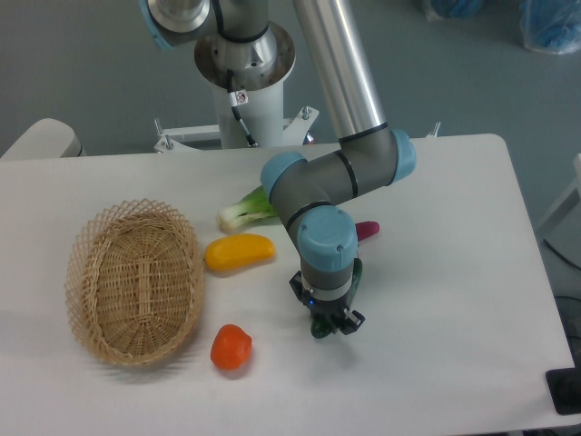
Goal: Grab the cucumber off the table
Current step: 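Close the gripper around the middle of the green cucumber, then lift the held cucumber up off the table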
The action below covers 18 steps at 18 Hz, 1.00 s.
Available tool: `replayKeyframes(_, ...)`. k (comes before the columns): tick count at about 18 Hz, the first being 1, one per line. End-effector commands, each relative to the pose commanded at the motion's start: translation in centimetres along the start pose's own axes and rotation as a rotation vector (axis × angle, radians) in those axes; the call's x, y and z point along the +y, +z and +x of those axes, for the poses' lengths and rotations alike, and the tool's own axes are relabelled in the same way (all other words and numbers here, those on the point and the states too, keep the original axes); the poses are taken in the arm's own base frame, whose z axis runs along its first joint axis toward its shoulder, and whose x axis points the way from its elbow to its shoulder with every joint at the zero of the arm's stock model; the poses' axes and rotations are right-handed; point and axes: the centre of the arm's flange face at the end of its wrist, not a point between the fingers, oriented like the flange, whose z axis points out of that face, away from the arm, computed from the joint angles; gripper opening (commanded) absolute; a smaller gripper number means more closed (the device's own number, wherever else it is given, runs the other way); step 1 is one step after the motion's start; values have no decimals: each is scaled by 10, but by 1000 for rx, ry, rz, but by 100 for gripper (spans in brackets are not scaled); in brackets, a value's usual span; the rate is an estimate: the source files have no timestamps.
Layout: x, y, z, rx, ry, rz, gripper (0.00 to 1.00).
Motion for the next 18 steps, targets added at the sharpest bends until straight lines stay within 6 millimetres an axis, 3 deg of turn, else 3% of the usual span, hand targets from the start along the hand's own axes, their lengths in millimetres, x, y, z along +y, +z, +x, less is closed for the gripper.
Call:
replayKeyframes(5,-1,-18,-15,8,-4,-6,8)
replayKeyframes(11,1,-49,-56,49,-28,-11,8)
replayKeyframes(16,24,-45,-92,58,-60,28,9)
replayKeyframes(18,28,-42,-92,84,5,30,11)
